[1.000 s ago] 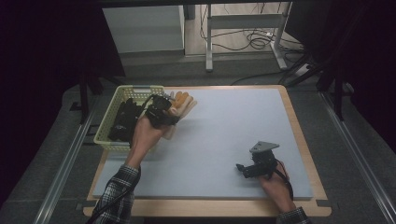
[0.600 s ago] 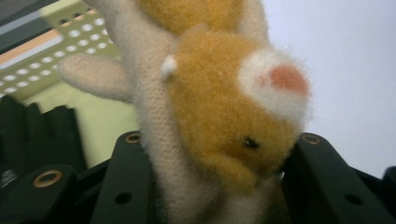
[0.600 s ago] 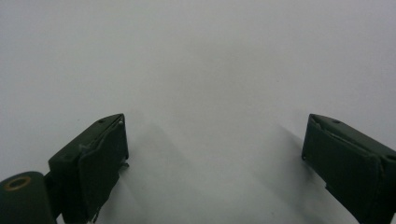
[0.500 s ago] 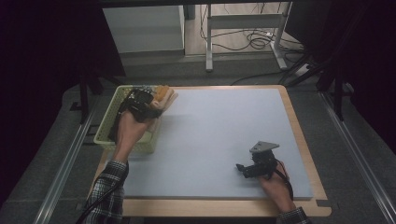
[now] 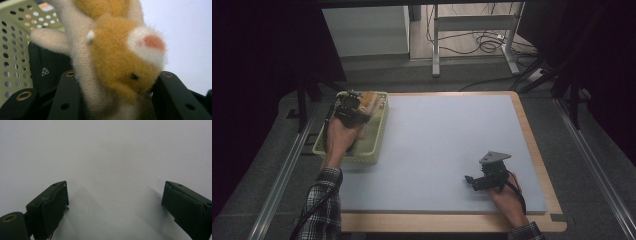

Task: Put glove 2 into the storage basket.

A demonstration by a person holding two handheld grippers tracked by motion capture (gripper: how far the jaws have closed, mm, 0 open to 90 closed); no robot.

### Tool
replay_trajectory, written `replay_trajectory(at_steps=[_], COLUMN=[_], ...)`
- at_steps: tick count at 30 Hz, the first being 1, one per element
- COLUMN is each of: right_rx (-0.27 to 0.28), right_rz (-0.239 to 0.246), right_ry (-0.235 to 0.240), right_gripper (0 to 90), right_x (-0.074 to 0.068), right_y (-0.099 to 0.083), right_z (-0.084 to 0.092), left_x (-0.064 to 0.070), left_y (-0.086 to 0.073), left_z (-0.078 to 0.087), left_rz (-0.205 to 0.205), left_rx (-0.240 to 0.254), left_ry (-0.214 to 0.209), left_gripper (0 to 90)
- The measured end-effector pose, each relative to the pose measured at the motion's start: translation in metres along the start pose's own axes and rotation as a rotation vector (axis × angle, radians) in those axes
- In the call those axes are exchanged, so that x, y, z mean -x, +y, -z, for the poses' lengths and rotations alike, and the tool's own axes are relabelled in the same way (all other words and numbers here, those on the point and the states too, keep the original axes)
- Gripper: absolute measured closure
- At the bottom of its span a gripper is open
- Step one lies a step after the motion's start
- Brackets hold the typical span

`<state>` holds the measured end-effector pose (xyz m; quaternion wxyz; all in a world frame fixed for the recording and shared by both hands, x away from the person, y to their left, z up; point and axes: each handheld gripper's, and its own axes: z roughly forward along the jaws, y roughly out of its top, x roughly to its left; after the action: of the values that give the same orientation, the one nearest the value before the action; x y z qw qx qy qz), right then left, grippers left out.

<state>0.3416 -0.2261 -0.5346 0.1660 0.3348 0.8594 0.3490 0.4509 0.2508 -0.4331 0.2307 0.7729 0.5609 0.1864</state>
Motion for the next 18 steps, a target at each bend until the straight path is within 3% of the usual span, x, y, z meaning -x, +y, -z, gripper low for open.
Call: replay_trajectory(at_steps=[12, 18], right_rx=[0.001, 0.001], right_rz=[0.0, 0.0], right_ry=[0.0, 0.001], right_gripper=[7.0, 7.0], right_x=[0.0, 0.0], right_y=[0.0, 0.0], right_z=[0.0, 0.0], left_x=[-0.001, -0.003], left_y=[0.001, -0.001], left_z=[-0.049, -0.071], left_rz=[-0.013, -0.004], left_rx=[-0.11, -0.164], left_ry=[0.001, -0.039], left_gripper=[55.3, 53.5])
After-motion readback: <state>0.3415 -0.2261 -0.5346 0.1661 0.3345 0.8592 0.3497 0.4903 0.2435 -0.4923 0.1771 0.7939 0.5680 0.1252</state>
